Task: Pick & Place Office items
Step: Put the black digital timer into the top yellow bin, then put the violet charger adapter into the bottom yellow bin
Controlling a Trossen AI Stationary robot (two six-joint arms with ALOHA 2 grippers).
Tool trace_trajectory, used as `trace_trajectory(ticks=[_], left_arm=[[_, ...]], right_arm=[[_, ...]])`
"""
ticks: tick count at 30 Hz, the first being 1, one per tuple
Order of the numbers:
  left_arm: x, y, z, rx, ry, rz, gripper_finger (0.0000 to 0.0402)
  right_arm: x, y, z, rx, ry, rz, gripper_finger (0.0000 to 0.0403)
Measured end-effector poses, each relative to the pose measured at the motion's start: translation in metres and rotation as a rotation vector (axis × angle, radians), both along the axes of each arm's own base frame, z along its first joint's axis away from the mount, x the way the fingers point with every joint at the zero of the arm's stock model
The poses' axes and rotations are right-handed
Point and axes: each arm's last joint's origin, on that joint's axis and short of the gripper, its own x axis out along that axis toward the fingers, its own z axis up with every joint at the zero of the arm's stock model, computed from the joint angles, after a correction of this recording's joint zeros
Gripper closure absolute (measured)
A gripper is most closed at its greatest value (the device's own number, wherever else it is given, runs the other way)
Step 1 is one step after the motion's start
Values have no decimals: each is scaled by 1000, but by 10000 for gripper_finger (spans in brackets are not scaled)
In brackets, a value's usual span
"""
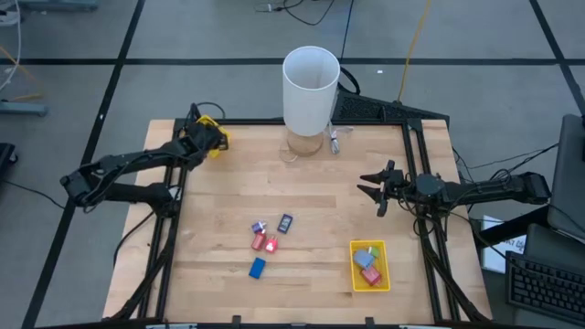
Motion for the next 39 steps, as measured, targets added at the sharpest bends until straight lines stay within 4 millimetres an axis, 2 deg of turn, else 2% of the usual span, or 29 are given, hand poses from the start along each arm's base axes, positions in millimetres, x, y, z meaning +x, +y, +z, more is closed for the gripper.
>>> trace_trajectory(ticks=[11, 17, 21, 26, 33, 39], left_arm=[[-9, 11, -2, 13, -44, 36, 245], [-12, 15, -1, 16, -44, 41, 223], [-11, 14, -1, 14, -45, 39, 243], [-12, 14, -1, 14, -46, 40, 245], [-12, 14, -2, 13, -44, 39, 198], [-12, 14, -2, 11, -41, 38, 185]], right_arm=[[0, 0, 1, 0, -7, 0, 257], [0, 0, 1, 0, -7, 0, 257], [0, 0, 1, 0, -7, 0, 257], [0, 0, 1, 0, -6, 0, 257], [0, 0, 1, 0, -6, 1, 257], [0, 0, 1, 0, -6, 1, 257]])
